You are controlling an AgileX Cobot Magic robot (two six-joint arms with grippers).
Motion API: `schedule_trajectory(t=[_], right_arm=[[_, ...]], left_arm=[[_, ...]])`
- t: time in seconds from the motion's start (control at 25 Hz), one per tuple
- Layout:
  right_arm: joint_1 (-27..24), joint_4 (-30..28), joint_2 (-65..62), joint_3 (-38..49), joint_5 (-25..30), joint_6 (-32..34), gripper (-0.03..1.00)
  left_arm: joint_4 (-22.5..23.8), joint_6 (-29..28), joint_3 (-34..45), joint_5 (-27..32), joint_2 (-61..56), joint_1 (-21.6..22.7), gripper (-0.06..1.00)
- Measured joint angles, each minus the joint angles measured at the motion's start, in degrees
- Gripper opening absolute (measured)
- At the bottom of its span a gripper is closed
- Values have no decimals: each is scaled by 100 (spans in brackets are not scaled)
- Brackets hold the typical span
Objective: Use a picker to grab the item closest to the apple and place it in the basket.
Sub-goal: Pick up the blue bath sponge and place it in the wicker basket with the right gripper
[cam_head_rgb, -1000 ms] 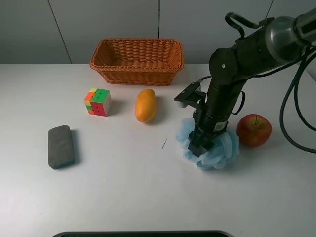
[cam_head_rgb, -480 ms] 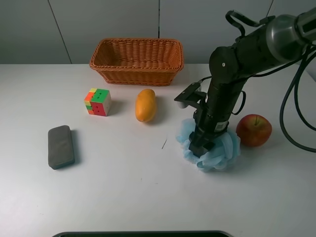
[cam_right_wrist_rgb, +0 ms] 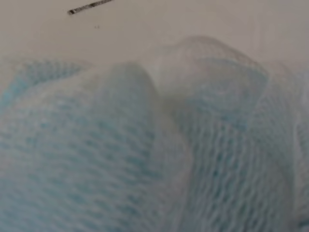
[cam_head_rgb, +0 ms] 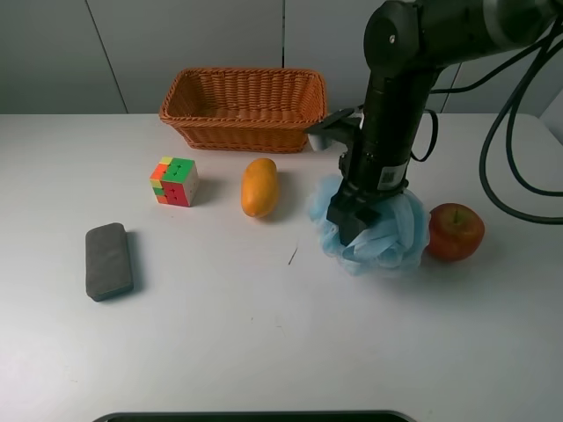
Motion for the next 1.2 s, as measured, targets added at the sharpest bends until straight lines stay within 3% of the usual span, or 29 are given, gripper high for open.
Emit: schedule_trajectory(t=[0.16, 0.56, 0.92, 1.04, 1.2], right_arm=[[0, 3, 0, -590, 450, 153, 41], [0, 3, 0, -2309, 502, 993, 41], [-53, -88, 1103, -4743, 554, 1253, 41], [-138, 10, 1602, -5557, 362, 1369, 41], [-205, 130, 2139, -6148, -388, 1444, 41]], left_arm=[[0, 0, 0, 0, 0, 0, 74], [0, 0, 0, 0, 0, 0, 74], [0, 0, 0, 0, 0, 0, 74], [0, 0, 0, 0, 0, 0, 74], [0, 0, 0, 0, 0, 0, 74]])
